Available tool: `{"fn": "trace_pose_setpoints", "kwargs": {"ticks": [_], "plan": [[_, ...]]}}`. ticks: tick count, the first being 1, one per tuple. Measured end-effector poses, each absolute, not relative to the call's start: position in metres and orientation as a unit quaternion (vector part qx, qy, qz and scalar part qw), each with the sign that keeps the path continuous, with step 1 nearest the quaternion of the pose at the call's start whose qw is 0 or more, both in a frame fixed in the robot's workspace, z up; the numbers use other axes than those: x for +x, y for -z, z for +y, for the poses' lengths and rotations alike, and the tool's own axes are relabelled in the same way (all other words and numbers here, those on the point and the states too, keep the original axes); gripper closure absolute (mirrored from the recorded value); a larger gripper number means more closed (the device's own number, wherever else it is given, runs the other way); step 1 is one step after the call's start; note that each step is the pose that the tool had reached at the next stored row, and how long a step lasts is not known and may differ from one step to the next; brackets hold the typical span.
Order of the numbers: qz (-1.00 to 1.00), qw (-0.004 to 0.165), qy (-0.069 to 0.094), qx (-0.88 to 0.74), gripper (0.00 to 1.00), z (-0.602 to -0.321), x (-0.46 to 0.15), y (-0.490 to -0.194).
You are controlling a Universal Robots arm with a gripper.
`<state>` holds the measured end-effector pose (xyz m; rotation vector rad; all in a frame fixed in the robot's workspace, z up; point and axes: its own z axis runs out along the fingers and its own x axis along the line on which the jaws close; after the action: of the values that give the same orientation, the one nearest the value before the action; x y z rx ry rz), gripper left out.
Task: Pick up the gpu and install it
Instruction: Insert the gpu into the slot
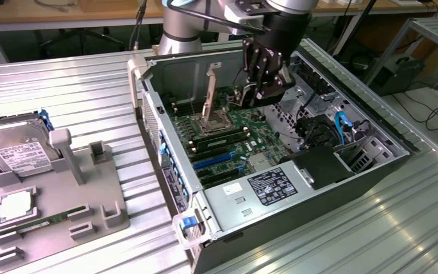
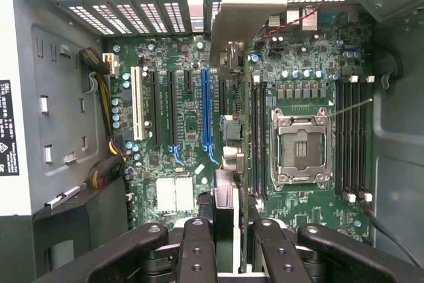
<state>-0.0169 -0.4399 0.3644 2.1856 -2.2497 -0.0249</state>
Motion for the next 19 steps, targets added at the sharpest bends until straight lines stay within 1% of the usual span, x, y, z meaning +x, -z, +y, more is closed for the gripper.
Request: {"fn": "trace_pose_setpoints", "kwargs": {"ticks": [19], "plan": [[-0.717,0.002,0.008,0.697,0.73,-0.440,-0.018,-0.353]]}}
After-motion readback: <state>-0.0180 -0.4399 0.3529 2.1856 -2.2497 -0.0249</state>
